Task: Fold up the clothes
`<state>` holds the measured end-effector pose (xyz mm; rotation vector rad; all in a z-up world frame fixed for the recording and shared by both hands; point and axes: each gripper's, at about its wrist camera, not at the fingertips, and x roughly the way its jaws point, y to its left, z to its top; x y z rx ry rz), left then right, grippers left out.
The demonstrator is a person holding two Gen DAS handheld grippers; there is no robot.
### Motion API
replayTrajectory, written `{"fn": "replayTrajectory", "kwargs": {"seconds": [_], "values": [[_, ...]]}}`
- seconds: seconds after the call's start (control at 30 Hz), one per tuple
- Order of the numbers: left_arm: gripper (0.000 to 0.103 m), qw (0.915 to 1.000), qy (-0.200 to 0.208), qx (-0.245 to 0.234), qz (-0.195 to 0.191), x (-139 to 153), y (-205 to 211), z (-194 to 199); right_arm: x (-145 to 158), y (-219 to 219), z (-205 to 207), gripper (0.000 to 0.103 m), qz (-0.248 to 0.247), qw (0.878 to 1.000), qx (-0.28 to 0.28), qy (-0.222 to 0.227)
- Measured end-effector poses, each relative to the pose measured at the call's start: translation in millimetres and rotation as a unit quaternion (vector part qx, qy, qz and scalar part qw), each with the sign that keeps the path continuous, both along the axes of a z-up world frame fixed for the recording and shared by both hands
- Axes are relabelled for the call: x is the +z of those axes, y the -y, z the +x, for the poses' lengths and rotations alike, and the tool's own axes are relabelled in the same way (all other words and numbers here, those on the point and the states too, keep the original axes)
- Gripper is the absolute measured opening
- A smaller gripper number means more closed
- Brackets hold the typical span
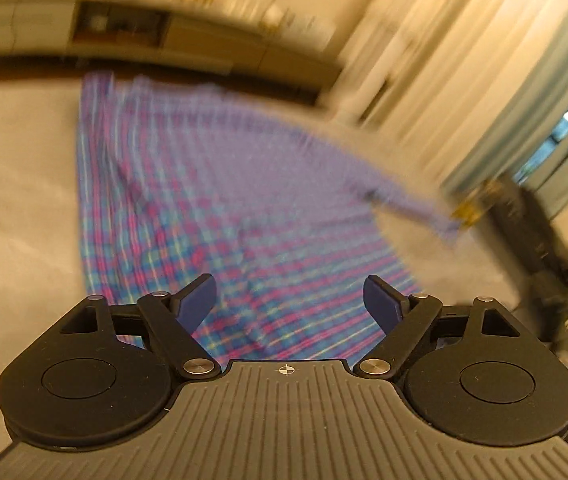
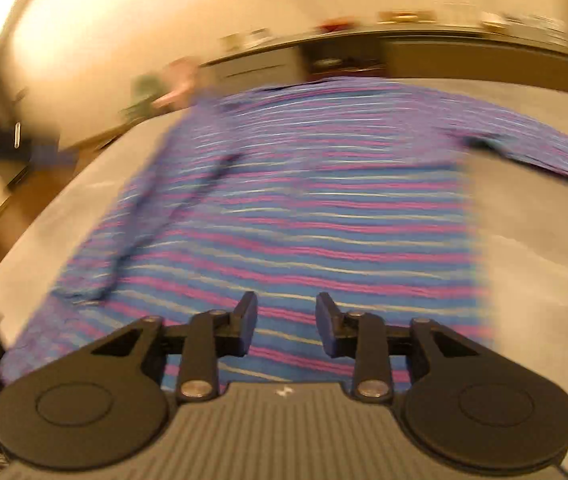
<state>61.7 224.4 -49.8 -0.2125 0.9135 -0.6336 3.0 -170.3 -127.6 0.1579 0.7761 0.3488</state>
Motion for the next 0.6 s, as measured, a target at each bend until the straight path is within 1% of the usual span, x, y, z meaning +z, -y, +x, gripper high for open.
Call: {"fn": "replayTrajectory", "kwargs": {"seconds": [0.03, 0.07, 0.1, 0.13, 0.17, 0.23, 0.27, 0.37, 0.43, 0.47, 0.5, 0.53, 0.57, 0.6], "values": [[0.071, 0.9997, -0.019, -0.001, 0.015, -13, 10, 6, -1, 20, 4, 0.053, -0.002, 0.999, -0.037, -0.003], [0.071, 0.9993, -0.029, -0.003, 0.023, -20, 15, 6, 2, 51, 4, 0.059, -0.009, 0.996, -0.089, 0.007], [0.071, 0.9988, -0.039, -0.006, 0.030, -27, 21, 7, 5, 76, 5, 0.061, -0.008, 0.991, -0.135, 0.012], [0.071, 0.9986, -0.042, -0.013, 0.029, -27, 27, 5, 8, 110, 7, 0.061, 0.002, 0.981, -0.194, 0.013], [0.071, 0.9984, -0.044, -0.019, 0.028, -27, 32, 3, 10, 146, 7, 0.061, 0.021, 0.966, -0.257, 0.014], [0.071, 0.9984, -0.039, -0.039, 0.016, -16, 49, -3, 6, 206, 11, 0.064, 0.066, 0.936, -0.347, 0.010], [0.072, 0.9981, -0.036, -0.049, 0.009, -11, 61, -3, 1, 236, 17, 0.064, 0.107, 0.918, -0.381, 0.002], [0.074, 0.9959, -0.018, -0.089, -0.003, 11, 100, -4, -10, 288, 37, 0.064, 0.209, 0.887, -0.413, 0.006], [0.074, 0.9928, -0.015, -0.119, -0.009, 22, 130, 0, -14, 305, 54, 0.064, 0.218, 0.872, -0.438, 0.000], [0.074, 0.9918, -0.015, -0.127, -0.010, 25, 144, 0, -16, 311, 64, 0.061, 0.223, 0.866, -0.448, 0.000], [0.074, 0.9907, -0.016, -0.135, -0.010, 29, 158, 0, -19, 314, 71, 0.058, 0.223, 0.863, -0.453, -0.001], [0.074, 0.9895, -0.016, -0.143, -0.011, 32, 172, 1, -22, 317, 78, 0.057, 0.223, 0.860, -0.459, -0.003], [0.074, 0.9885, -0.017, -0.150, -0.012, 34, 183, 0, -25, 319, 86, 0.052, 0.219, 0.859, -0.463, -0.008], [0.074, 0.9873, -0.018, -0.157, -0.012, 35, 194, -1, -29, 320, 93, 0.039, 0.215, 0.858, -0.467, -0.013]]}}
